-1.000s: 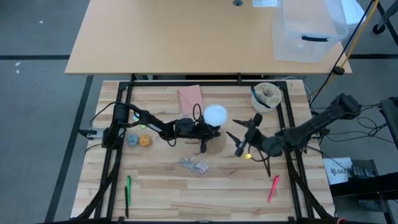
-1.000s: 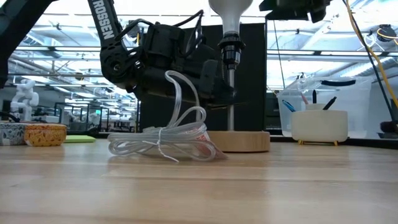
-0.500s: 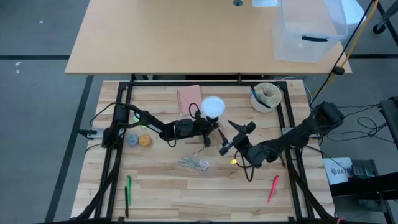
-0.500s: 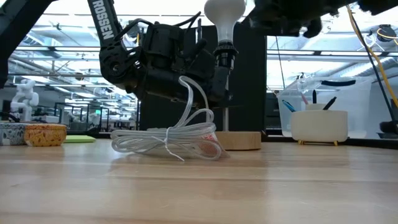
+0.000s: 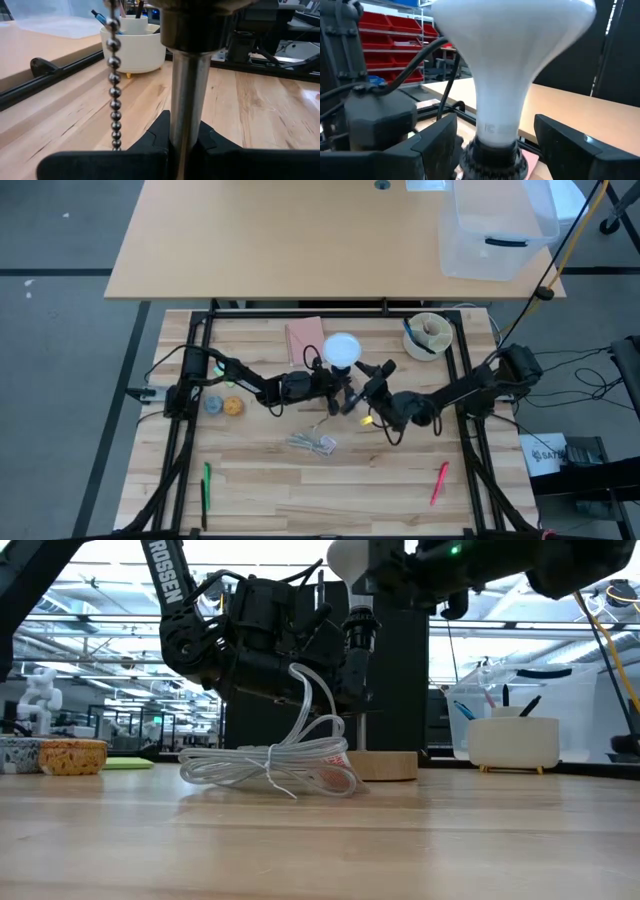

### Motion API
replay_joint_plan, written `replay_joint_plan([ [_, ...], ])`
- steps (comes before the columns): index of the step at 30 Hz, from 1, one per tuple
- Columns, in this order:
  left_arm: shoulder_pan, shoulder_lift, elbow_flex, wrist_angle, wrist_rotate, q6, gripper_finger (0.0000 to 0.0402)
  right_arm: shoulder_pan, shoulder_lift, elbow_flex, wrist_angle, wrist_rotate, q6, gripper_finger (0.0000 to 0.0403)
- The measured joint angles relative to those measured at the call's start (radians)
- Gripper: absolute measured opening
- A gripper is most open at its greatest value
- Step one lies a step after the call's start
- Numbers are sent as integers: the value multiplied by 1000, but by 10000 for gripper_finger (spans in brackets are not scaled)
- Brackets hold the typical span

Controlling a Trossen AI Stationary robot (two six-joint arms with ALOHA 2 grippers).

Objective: Screw lightbulb
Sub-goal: Remove the lightbulb from the lamp

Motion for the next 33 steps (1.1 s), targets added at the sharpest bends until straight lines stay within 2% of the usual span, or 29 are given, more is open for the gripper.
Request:
replay_joint_plan([
  [13,1,0,0,1,2,3,25,-77,0,1,53,-115,-9,258],
  [20,1,0,0,1,3,3,25,-115,0,58,-22,-189,-22,256],
  [23,1,-1,0,0,3,4,25,-120,0,83,-69,-191,-26,241],
  [30,2,-2,0,-8,14,9,25,-119,0,89,-88,-186,-42,175],
  [33,3,-2,0,-11,38,25,25,-118,0,89,-106,-187,-39,165],
])
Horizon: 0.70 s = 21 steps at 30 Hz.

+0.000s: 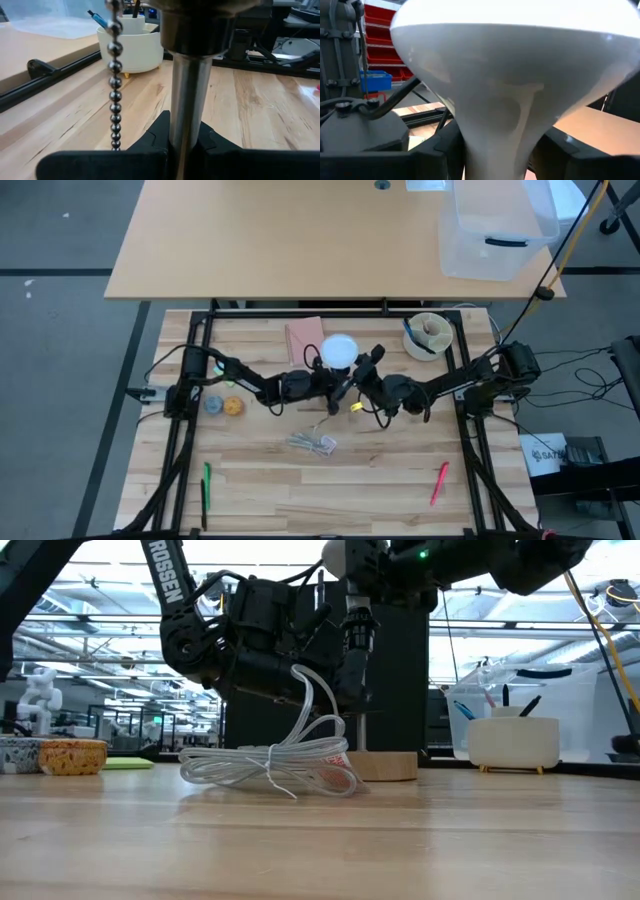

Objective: Screw lightbulb
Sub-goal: Remove the lightbulb from the lamp

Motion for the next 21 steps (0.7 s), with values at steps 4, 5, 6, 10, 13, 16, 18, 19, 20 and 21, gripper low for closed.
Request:
replay_joint_plan([
  [4,0,0,0,-8,41,8,25,0,-1,0,-15,1,-3,175],
  [5,1,-1,0,-10,51,12,25,1,-3,1,-20,2,-3,176],
  [6,1,-1,0,-12,59,14,25,1,-8,1,-30,1,-3,176],
  [10,1,-1,0,-15,93,32,25,3,-37,1,-96,-5,4,166],
  [13,1,-1,2,-19,119,40,25,9,-70,-6,-150,-18,11,165],
  [16,1,-1,3,-22,154,53,25,9,-109,-40,-159,-72,16,170],
  [18,0,-1,3,-23,181,59,25,5,-136,-68,-160,-126,24,171],
  [19,2,0,3,-23,199,61,25,1,-150,-80,-161,-153,26,170],
  [20,6,0,3,-23,218,64,25,-1,-162,-92,-160,-175,27,170],
  [21,10,0,4,-23,237,67,25,-5,-173,-102,-161,-197,28,170],
])
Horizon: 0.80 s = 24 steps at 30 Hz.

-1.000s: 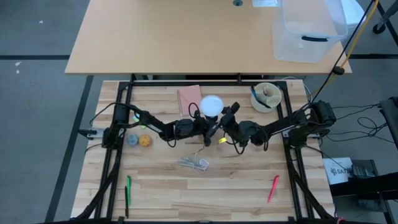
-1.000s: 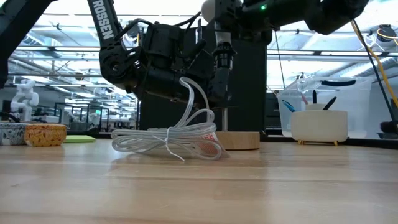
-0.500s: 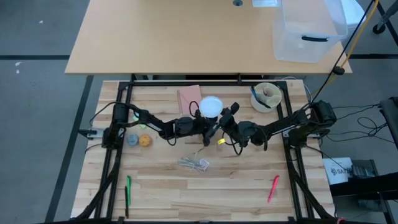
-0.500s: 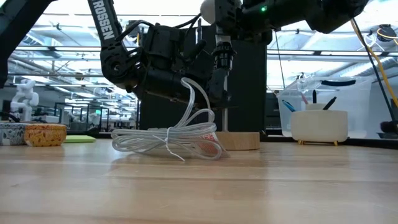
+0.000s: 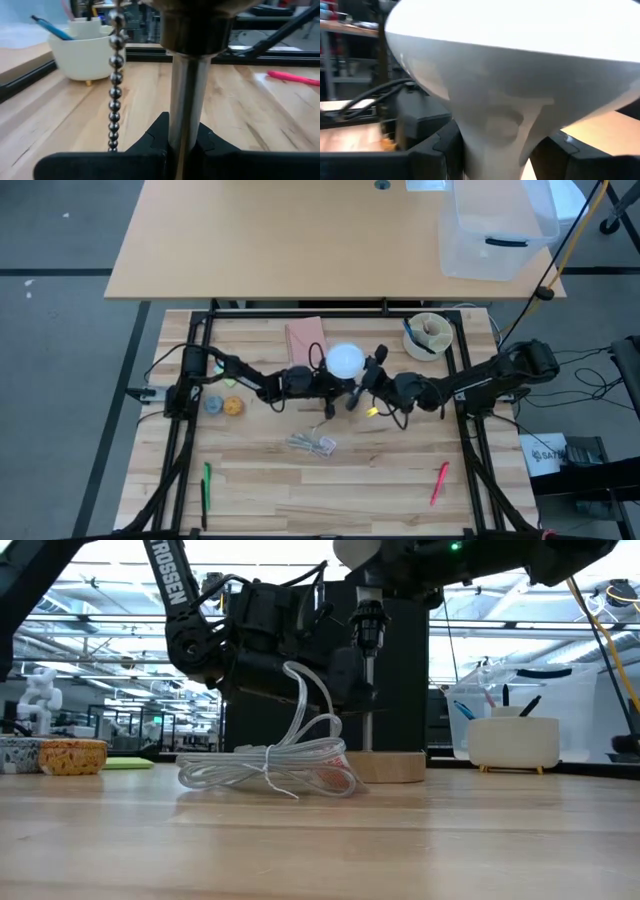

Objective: Screw lightbulb
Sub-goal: Remove the lightbulb from the lamp

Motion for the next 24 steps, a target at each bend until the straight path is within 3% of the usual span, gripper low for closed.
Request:
replay_joint_plan([
  [6,5,0,-1,-7,107,27,25,-34,-48,-26,-42,-168,18,171],
  [15,10,0,-3,-7,331,67,25,-108,-54,-26,-66,-499,19,173],
  [24,10,1,-3,-12,480,82,25,-170,-52,-26,-69,-807,15,173],
])
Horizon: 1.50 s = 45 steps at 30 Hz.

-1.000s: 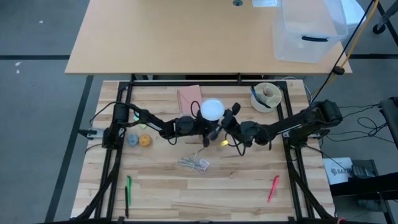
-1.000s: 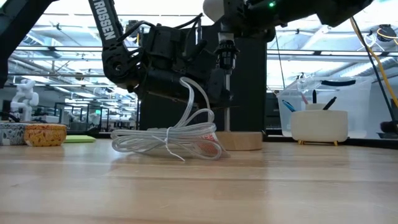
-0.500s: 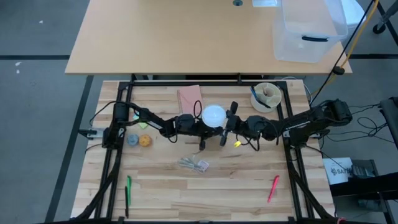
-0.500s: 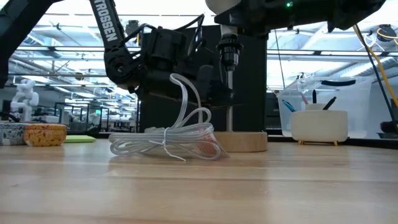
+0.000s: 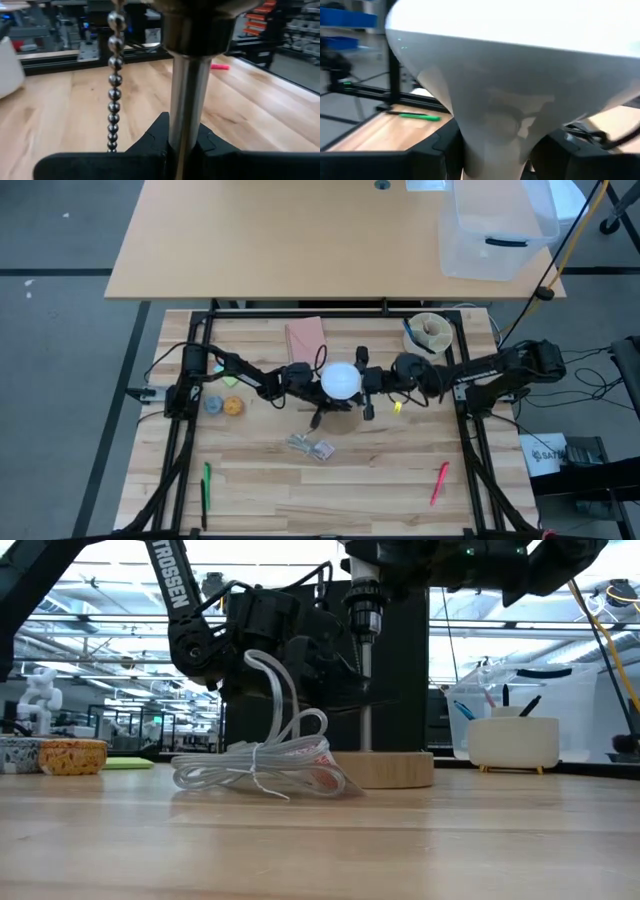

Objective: Screw lightbulb
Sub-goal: Remove the lightbulb from the lamp

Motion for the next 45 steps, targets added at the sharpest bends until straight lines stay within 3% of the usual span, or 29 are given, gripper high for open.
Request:
replay_joint_plan([
  [7,-3,1,1,-3,94,-11,25,-50,2,2,0,-243,2,173],
  [15,-5,1,2,-4,154,-23,24,-79,2,2,0,-408,4,173],
  [20,-6,1,1,-4,149,-23,24,-81,2,1,0,-405,22,173],
  [24,-6,0,-2,-4,138,-22,24,-69,3,-1,16,-336,26,182],
  [34,-6,0,-3,-4,124,-17,24,-46,-5,-3,13,-275,60,257],
  [39,-6,0,-2,-5,118,-21,24,-42,-69,-3,-82,-226,55,284],
  [45,-6,0,-2,-5,113,-20,24,-35,-179,-2,-241,-173,34,290],
])
